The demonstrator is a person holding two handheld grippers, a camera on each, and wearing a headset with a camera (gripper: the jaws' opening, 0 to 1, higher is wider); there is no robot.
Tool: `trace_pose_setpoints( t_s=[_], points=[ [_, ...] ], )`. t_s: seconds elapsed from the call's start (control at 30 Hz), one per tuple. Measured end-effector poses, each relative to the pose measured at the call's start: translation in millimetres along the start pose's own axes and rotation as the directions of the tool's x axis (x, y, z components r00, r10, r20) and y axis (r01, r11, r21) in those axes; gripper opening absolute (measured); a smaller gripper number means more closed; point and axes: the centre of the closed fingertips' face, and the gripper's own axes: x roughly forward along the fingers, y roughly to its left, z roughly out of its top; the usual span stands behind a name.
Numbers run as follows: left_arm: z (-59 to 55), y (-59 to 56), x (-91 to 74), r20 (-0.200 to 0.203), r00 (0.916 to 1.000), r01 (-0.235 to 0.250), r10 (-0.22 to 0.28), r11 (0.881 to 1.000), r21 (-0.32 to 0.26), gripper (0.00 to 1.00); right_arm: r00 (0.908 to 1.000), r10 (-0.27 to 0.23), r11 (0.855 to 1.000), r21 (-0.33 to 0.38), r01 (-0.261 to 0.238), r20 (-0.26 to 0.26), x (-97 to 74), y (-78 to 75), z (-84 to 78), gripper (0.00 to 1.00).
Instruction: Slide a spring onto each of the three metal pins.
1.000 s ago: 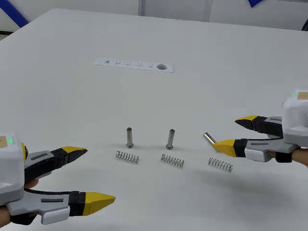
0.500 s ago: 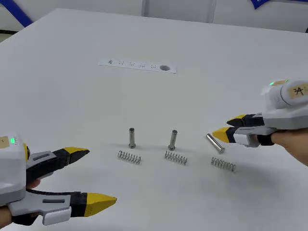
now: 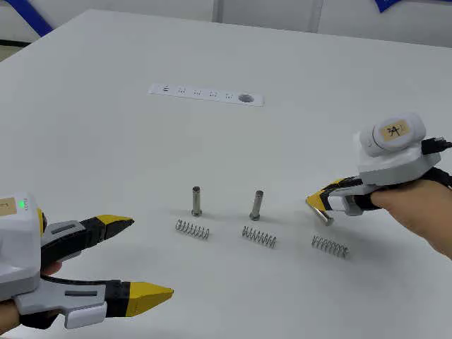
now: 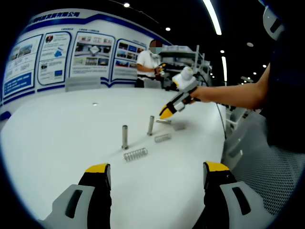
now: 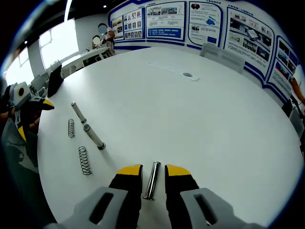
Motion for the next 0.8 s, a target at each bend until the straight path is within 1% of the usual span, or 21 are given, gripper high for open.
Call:
trace_pose_setpoints(
  t_s=[0.2,0.43,0.8],
  points=[
    [-0.3,-0.6,0.3,-0.003,1.0,0.003,-0.003,1.0,0.003,0.81,0.9989,-0.016,1.0,0.011,0.016,-0.043,8.5,-2.8,-4.5,0.16],
    [-0.8,-2.1,0.9,-0.007,0.9999,0.009,-0.009,1.0,0.006,0.8,0.9967,-0.016,1.0,0.023,0.018,-0.079,14.7,-5.0,-7.9,0.14],
    [-1.0,-2.6,0.9,-0.006,0.9999,0.011,-0.011,1.0,0.004,0.8,0.9937,-0.013,0.999,0.048,0.019,-0.111,15.9,-5.1,-9.2,0.1]
  ],
)
